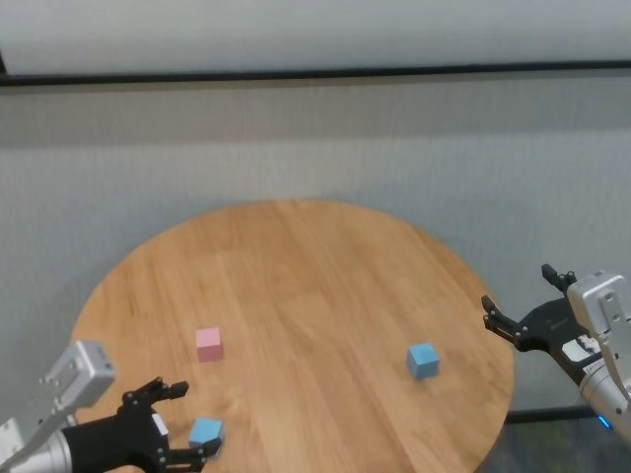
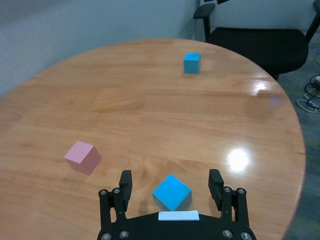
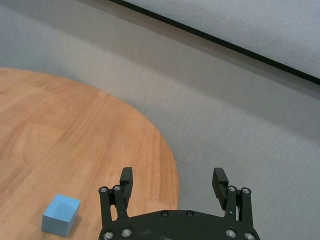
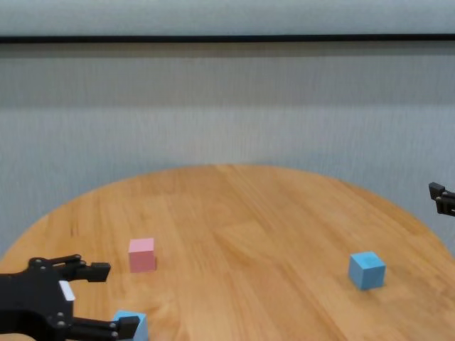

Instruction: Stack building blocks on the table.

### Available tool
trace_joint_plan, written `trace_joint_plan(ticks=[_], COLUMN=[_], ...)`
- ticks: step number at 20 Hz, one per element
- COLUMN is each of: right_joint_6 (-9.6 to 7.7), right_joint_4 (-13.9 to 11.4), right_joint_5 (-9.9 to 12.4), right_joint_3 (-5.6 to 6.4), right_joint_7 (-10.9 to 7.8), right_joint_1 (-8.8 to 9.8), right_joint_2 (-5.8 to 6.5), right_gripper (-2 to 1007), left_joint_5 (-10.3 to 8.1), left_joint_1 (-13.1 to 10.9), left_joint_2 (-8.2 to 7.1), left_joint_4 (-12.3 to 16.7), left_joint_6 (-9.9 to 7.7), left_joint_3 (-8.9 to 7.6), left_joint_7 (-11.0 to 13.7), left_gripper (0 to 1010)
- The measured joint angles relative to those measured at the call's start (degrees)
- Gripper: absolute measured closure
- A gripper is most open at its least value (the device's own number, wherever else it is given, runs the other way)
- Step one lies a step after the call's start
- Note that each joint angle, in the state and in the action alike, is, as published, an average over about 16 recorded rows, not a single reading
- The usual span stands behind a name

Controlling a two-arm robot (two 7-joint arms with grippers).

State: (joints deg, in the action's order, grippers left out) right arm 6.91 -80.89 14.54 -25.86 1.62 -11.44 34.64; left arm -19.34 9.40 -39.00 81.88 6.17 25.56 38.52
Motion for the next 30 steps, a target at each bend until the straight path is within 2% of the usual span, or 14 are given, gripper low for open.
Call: trace_joint_plan(ticks=[9,30], right_joint_6=[0.00,0.00], right_joint_4=[0.00,0.00], right_joint_5=[0.00,0.00], right_joint_3=[0.00,0.00], right_joint_7=[0.00,0.00], right_joint_1=[0.00,0.00], right_joint_2=[0.00,0.00], right_gripper=[4,4], left_joint_5=[1.39,2.54], left_joint_1=[2.27,2.82], left_joint_2=[2.15,2.67], left_joint_4=[-2.97,-3.76], left_joint_6=[-1.60,-1.55], left_joint_3=[1.48,2.73], left_joint_7=[0.40,1.26], left_gripper=[7,7])
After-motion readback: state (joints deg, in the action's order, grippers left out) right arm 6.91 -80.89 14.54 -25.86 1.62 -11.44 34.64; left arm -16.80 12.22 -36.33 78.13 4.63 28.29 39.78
